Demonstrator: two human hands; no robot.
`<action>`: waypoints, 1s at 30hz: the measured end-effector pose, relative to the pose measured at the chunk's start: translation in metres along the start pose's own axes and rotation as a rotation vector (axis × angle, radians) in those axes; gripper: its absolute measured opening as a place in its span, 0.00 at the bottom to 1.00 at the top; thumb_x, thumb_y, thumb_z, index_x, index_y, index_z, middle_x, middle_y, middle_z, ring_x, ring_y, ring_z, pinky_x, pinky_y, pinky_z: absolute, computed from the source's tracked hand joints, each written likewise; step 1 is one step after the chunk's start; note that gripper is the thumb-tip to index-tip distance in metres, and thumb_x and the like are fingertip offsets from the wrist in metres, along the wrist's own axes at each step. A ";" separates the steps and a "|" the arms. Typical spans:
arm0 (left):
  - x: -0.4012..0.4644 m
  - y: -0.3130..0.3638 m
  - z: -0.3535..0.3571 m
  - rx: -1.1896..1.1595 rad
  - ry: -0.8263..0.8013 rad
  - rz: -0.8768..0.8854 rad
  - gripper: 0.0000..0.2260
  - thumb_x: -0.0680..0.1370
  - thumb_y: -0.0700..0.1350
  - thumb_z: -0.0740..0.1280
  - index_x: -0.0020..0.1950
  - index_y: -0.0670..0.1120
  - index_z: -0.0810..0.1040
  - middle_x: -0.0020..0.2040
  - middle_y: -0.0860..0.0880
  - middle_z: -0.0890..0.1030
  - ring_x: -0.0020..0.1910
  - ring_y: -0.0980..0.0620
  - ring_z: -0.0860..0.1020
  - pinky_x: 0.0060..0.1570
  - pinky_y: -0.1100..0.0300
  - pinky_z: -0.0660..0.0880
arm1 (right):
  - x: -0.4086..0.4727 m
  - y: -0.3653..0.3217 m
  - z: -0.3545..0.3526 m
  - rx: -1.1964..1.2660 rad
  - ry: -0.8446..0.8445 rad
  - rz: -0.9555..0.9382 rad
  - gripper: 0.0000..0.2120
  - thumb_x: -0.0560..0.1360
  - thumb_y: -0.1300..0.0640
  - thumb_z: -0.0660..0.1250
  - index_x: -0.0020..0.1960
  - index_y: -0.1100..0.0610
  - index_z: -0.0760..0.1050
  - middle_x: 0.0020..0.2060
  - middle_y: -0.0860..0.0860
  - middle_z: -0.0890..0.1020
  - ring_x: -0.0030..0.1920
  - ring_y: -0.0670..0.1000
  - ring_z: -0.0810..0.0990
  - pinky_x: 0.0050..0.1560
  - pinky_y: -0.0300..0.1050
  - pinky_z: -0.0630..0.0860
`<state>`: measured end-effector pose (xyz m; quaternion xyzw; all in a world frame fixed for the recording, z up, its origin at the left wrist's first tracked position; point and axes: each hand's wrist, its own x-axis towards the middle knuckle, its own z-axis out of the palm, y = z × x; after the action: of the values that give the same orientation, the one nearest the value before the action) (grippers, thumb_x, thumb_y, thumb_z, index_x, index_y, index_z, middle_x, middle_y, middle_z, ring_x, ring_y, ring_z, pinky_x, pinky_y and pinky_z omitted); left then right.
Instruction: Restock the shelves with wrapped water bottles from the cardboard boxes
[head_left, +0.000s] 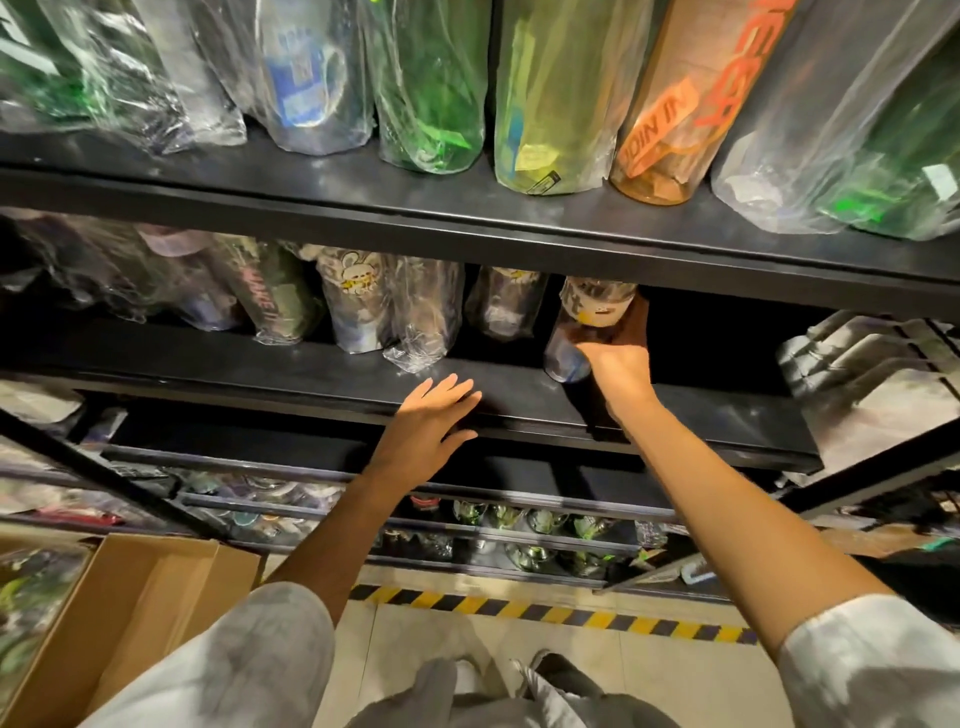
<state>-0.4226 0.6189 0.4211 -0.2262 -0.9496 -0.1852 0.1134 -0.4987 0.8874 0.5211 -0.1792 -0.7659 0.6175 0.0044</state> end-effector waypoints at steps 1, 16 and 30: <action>-0.001 -0.001 0.001 -0.016 0.003 -0.004 0.25 0.81 0.53 0.71 0.76 0.47 0.74 0.78 0.49 0.71 0.79 0.47 0.67 0.79 0.44 0.62 | 0.006 -0.005 0.001 -0.051 -0.019 -0.003 0.28 0.71 0.58 0.77 0.65 0.72 0.75 0.50 0.55 0.80 0.53 0.53 0.76 0.49 0.46 0.74; -0.001 -0.003 0.005 -0.070 0.049 0.011 0.25 0.79 0.50 0.74 0.74 0.45 0.76 0.77 0.47 0.73 0.78 0.45 0.69 0.79 0.43 0.62 | 0.051 -0.018 0.014 -0.078 -0.013 -0.362 0.15 0.74 0.68 0.76 0.57 0.64 0.75 0.48 0.57 0.84 0.45 0.42 0.84 0.52 0.41 0.82; 0.007 0.032 -0.032 -0.087 -0.259 -0.236 0.27 0.84 0.48 0.66 0.82 0.49 0.63 0.83 0.47 0.61 0.83 0.47 0.55 0.81 0.54 0.48 | -0.023 0.004 -0.021 -0.690 -0.163 -0.061 0.30 0.79 0.38 0.67 0.67 0.63 0.74 0.57 0.61 0.79 0.60 0.63 0.79 0.53 0.51 0.75</action>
<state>-0.4099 0.6352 0.4618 -0.1398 -0.9673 -0.2074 -0.0420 -0.4719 0.9016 0.5276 -0.0973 -0.9322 0.3344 -0.0989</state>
